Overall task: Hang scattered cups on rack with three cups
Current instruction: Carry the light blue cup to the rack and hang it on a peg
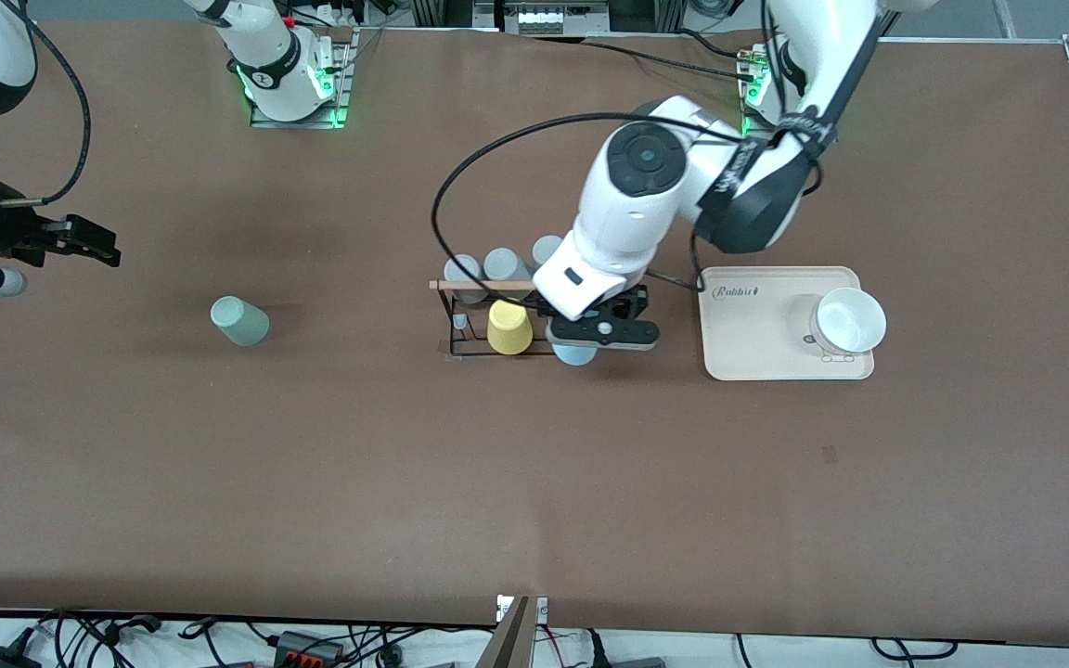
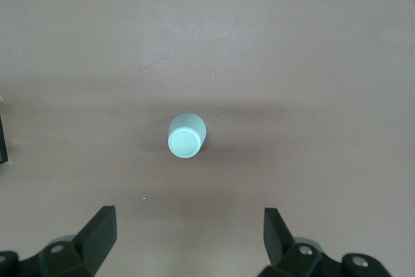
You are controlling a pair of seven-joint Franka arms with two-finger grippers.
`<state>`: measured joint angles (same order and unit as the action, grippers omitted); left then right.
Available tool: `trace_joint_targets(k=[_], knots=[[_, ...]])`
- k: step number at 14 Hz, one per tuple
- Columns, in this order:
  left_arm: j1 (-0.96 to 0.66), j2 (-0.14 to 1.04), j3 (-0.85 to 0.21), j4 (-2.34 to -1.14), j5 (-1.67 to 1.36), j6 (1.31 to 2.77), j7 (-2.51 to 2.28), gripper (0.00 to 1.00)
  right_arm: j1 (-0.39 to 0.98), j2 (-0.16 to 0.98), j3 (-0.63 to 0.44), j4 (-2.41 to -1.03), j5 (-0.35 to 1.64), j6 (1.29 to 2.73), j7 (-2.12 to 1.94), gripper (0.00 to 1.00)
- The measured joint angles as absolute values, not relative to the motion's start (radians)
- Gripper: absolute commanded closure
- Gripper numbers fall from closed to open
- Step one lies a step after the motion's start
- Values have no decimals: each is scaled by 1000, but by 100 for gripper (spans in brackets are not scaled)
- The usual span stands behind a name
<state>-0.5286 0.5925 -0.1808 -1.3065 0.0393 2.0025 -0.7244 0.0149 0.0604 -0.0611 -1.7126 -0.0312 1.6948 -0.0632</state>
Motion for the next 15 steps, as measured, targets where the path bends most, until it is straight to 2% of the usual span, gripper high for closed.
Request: trace_joint_targets(k=[9, 15], knots=[[-586, 653, -174, -1295, 39, 1988, -780, 63, 12, 89, -62, -1713, -31, 1694, -63, 0], [-576, 650, -169, -1285, 41, 1900, -778, 63, 13, 95, -62, -1713, -31, 1694, -63, 0]])
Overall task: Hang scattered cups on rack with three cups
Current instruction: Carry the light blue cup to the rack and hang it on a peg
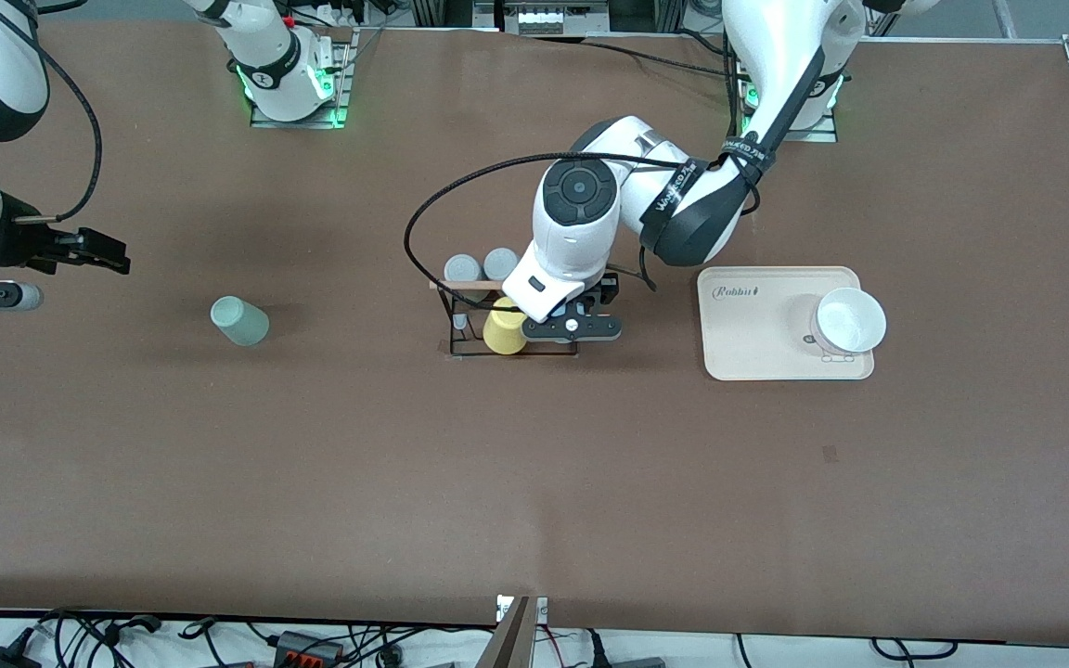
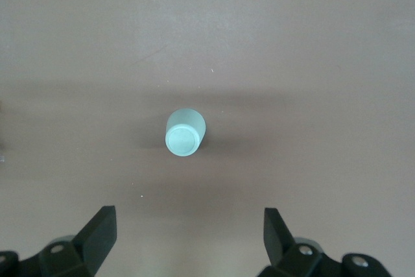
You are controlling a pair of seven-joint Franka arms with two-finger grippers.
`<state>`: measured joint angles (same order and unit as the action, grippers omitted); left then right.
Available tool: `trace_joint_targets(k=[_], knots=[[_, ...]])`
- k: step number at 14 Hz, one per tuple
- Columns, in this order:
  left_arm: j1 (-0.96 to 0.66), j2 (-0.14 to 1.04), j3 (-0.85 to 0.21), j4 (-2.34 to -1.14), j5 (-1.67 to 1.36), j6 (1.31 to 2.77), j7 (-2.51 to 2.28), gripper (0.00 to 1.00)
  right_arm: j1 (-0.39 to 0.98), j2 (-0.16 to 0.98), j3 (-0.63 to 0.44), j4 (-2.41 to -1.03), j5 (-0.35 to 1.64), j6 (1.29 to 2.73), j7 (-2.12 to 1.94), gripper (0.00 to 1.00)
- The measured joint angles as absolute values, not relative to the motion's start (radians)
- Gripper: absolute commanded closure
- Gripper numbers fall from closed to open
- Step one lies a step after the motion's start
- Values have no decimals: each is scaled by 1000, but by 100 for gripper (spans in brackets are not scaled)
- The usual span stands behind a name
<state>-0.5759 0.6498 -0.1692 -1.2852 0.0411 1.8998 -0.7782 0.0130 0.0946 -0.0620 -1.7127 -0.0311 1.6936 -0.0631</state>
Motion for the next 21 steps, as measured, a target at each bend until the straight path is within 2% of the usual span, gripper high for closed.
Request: trace_joint_targets(k=[5, 12, 13, 14, 15, 16, 21], knots=[[-583, 654, -169, -1303, 55, 1922, -754, 63, 13, 106, -62, -1714, -31, 1690, -63, 0], [-587, 661, -170, -1415, 56, 2080, -672, 63, 15, 150, -61, -1715, -31, 1690, -63, 0], [-589, 663, -171, -1428, 56, 2102, -671, 56, 17, 160, -60, -1715, -31, 1691, -63, 0], [-591, 663, -171, -1437, 56, 2116, -670, 43, 19, 171, -59, -1715, -31, 1693, -63, 0], [-591, 663, -171, -1442, 56, 2122, -669, 19, 23, 181, -57, -1715, -31, 1699, -63, 0], [-591, 663, -171, -1442, 56, 2123, -666, 0, 27, 188, -57, -1715, -31, 1703, -63, 0], [-586, 660, -171, -1441, 56, 2124, -664, 0, 30, 191, -57, -1711, -31, 1708, -63, 0]])
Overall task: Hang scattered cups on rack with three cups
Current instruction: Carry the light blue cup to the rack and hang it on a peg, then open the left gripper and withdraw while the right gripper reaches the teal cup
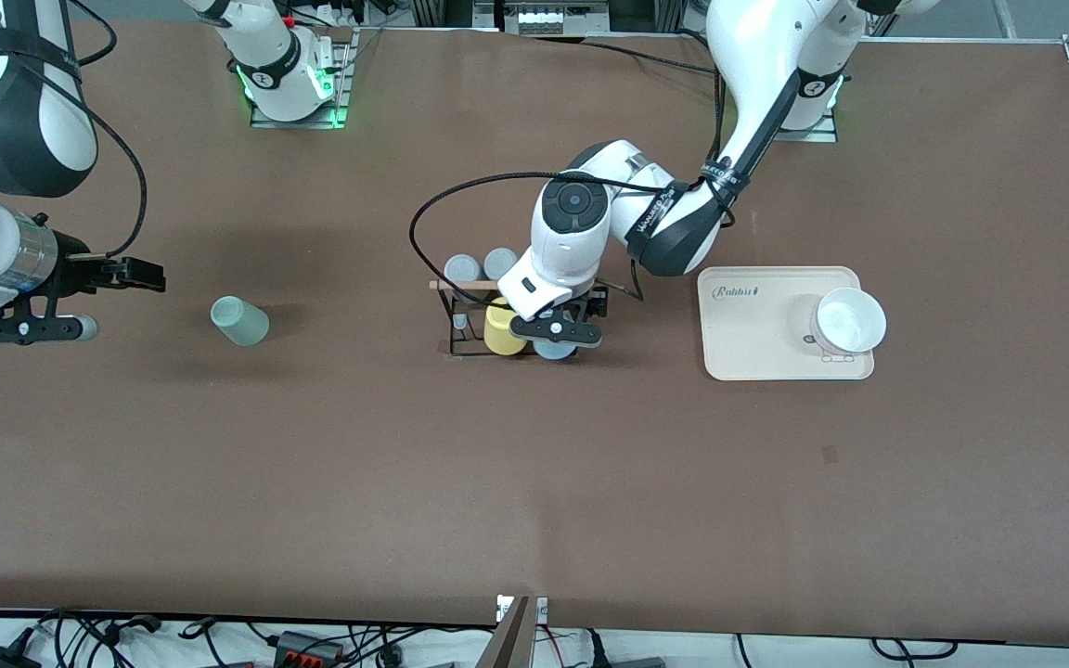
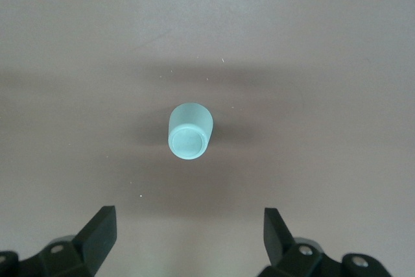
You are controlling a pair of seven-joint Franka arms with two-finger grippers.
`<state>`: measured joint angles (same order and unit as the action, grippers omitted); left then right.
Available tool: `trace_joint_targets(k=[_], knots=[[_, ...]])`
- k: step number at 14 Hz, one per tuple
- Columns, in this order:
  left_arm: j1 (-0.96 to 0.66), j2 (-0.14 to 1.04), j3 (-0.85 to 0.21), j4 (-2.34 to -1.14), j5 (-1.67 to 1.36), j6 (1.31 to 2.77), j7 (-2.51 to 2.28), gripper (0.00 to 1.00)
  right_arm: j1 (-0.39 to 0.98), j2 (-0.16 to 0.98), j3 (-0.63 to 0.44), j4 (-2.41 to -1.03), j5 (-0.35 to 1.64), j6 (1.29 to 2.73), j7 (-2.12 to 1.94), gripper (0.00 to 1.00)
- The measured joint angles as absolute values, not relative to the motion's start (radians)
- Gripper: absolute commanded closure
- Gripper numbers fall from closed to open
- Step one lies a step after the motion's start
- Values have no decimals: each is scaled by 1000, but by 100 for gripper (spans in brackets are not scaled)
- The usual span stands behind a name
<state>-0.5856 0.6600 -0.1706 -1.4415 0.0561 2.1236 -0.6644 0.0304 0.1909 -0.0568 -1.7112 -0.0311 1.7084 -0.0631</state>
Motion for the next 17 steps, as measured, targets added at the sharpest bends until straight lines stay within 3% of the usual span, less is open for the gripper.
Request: trace_joint_targets(k=[6, 10, 17], knots=[[-539, 566, -163, -1424, 56, 2006, -664, 0, 30, 191, -57, -1711, -31, 1708, -63, 0], [-423, 431, -157, -1409, 59, 1831, -551, 0, 30, 191, -57, -1711, -31, 1710, -63, 0], [-163, 308, -154, -1386, 83, 1582, -197, 0, 30, 192, -57, -1714, -31, 1723, -63, 0]])
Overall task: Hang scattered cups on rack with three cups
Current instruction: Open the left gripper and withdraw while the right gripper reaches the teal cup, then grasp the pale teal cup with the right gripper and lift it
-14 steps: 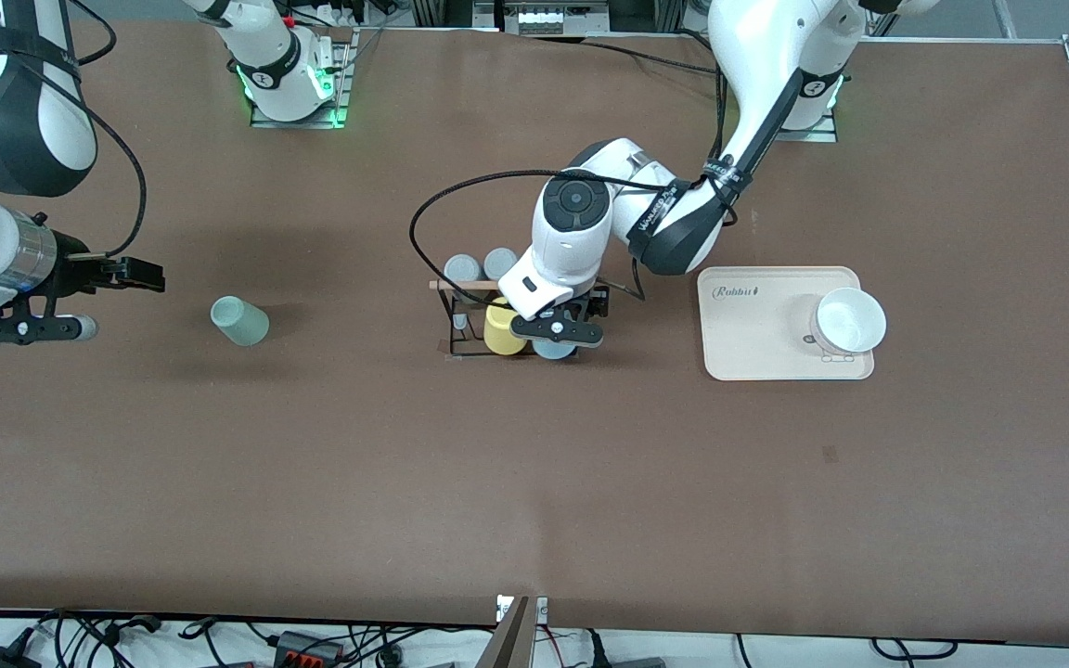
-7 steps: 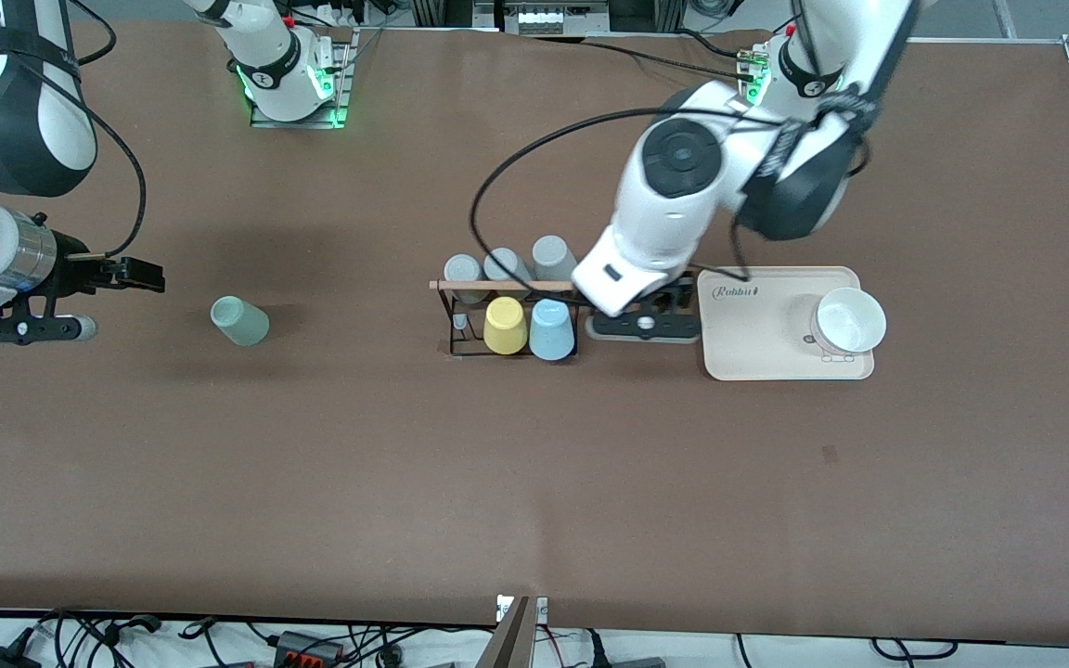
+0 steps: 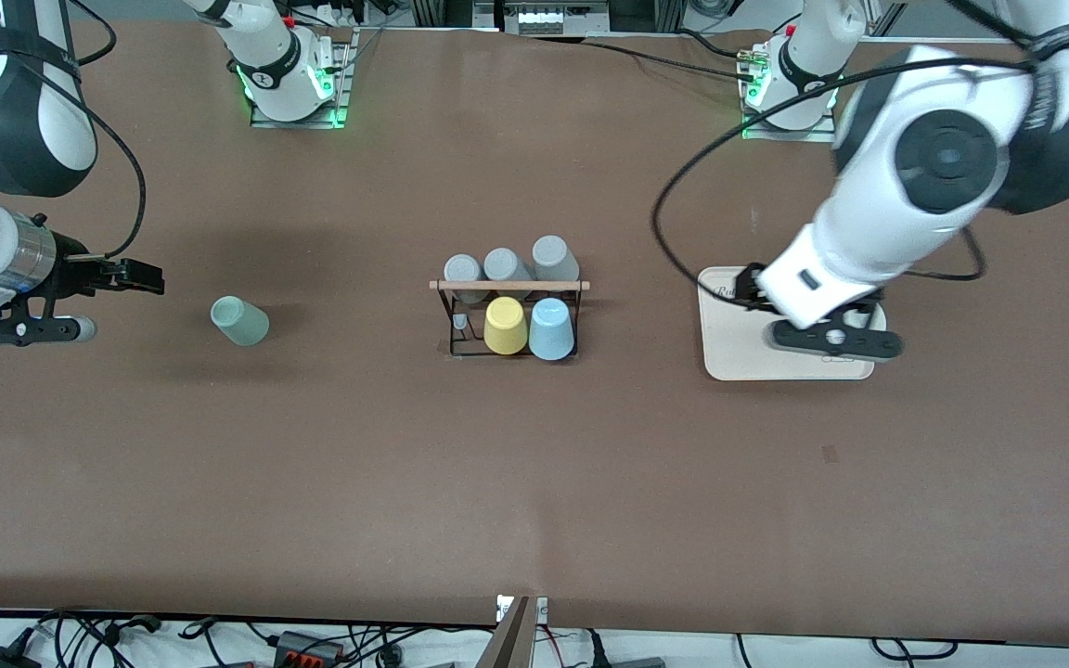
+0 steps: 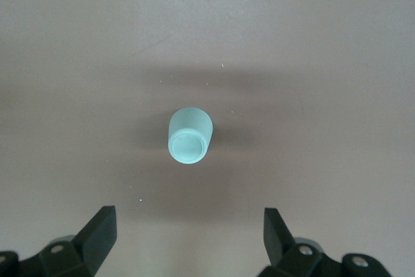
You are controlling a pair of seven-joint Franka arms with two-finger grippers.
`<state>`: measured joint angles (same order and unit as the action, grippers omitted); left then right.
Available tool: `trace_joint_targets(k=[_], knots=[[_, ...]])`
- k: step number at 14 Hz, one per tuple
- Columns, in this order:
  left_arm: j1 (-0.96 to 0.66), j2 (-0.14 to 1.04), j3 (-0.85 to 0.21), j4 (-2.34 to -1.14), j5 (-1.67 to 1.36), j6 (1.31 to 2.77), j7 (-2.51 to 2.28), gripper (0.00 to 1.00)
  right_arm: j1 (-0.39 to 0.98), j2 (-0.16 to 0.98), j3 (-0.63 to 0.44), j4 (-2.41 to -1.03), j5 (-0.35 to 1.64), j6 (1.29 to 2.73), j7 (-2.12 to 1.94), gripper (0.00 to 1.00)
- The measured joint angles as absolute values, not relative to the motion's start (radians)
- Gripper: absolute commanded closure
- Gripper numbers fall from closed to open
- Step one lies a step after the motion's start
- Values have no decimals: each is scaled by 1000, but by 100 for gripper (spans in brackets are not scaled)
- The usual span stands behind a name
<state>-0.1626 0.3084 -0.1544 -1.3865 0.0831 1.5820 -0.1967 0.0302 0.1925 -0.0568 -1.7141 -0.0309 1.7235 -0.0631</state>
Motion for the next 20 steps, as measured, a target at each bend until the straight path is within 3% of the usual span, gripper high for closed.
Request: trace_joint_targets(k=[6, 12, 20], knots=[[-28, 192, -133, -1400, 13, 1486, -158, 0, 31, 247, -57, -1736, -31, 1770, -63, 0], [-38, -5, -59, -1661, 4, 1635, -47, 0, 59, 282, -56, -1842, -78, 1897, -35, 0], [-48, -21, -57, -1663, 21, 1637, -43, 0, 91, 326, -57, -1992, -76, 2082, 46, 0]])
